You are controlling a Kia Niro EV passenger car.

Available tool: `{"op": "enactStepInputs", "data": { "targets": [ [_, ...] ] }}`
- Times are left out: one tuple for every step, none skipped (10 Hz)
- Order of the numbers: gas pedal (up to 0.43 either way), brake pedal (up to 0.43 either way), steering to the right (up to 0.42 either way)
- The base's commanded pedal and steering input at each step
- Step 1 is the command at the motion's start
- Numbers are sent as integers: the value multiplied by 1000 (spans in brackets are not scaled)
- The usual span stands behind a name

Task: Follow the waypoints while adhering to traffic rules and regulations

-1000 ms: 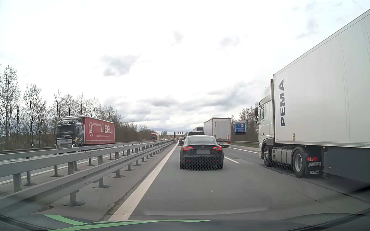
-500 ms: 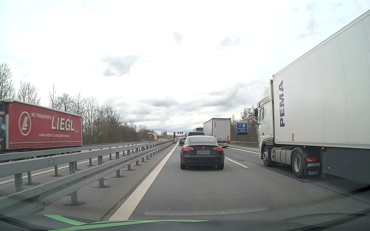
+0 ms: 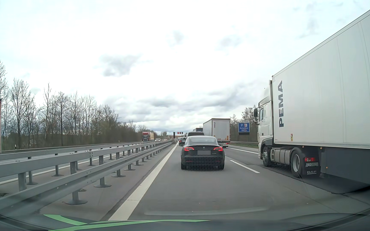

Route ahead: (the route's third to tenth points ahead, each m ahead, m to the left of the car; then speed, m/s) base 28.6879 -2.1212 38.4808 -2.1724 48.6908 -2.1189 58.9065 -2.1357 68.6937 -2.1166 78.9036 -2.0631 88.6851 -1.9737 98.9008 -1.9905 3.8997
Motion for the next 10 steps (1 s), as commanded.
{"op": "enactStepInputs", "data": {
  "targets": [
    [67, 0, -2],
    [67, 0, -2],
    [79, 0, -2],
    [79, 0, -3],
    [79, 0, -4],
    [79, 0, -4],
    [79, 0, -4],
    [79, 0, -4],
    [79, 0, -4],
    [79, 0, -4]
  ]
}}
